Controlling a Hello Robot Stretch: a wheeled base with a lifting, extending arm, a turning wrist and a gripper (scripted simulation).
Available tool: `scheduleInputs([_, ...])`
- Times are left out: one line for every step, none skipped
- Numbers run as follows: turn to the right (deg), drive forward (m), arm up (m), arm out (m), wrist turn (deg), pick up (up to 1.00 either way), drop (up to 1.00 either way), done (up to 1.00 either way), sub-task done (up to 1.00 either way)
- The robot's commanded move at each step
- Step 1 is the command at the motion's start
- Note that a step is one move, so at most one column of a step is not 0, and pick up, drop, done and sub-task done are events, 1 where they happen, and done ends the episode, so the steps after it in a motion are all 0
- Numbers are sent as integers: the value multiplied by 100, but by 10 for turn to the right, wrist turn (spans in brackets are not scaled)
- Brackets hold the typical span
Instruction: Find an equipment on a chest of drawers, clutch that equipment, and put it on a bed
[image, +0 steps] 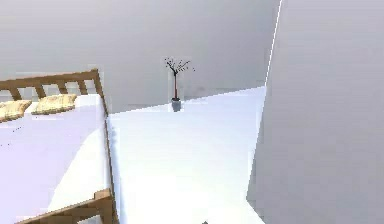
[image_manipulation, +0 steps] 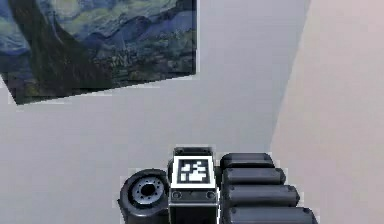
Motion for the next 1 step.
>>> scheduleInputs([0, 80, 0, 0, 0, 0, 0, 0, 0])
